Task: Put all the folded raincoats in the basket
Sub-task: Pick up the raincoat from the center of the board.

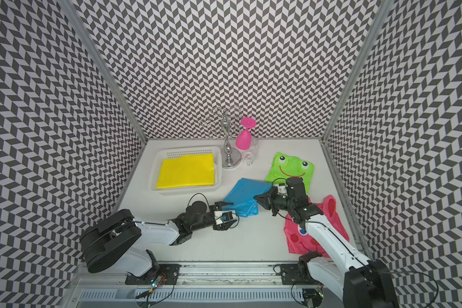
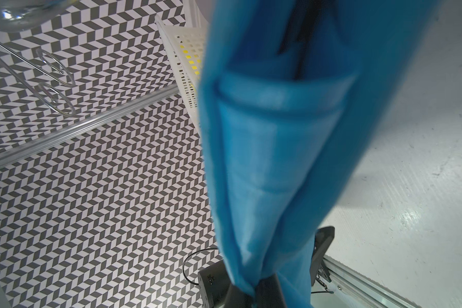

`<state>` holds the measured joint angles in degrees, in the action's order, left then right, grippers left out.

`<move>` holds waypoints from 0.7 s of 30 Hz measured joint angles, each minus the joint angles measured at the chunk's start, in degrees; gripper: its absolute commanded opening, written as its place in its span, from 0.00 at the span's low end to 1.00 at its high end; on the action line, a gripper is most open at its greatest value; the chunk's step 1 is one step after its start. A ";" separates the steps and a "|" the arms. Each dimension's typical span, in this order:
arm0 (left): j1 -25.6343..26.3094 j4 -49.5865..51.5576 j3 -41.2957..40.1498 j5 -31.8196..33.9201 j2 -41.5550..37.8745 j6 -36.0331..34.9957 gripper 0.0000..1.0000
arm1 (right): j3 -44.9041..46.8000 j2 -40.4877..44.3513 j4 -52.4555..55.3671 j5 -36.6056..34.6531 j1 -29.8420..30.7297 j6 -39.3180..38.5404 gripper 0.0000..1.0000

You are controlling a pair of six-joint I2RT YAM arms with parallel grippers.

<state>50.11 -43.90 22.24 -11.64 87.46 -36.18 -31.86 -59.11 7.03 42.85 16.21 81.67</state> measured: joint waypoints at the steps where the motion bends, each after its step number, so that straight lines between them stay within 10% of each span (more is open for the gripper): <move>1: 0.00 -0.24 0.35 0.28 0.72 -0.13 0.48 | 0.17 0.13 -0.15 0.00 0.00 0.11 0.00; 6: -0.83 0.57 3.65 1.57 3.45 -1.20 0.02 | 1.22 0.63 -0.74 0.00 -0.17 0.59 0.00; 8: -2.43 2.32 5.29 1.01 3.50 -1.33 0.00 | 1.22 0.63 -0.87 0.00 -0.37 -0.28 0.06; 11: -6.95 5.95 8.76 -2.08 2.97 -0.94 0.00 | 0.90 0.63 0.79 0.04 -0.70 -2.56 0.51; 13: -10.29 9.77 11.26 -4.52 1.97 -0.50 0.00 | 0.22 0.96 2.29 0.07 -0.70 -4.44 0.65; 21: -17.62 33.88 24.20 -18.97 -1.36 -3.21 0.01 | -13.94 1.18 12.70 -4.00 -0.70 -24.74 0.71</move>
<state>32.49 -10.02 46.44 -30.61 86.11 -39.40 -45.80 -57.93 19.73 38.85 15.51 56.93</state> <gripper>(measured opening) 0.071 0.710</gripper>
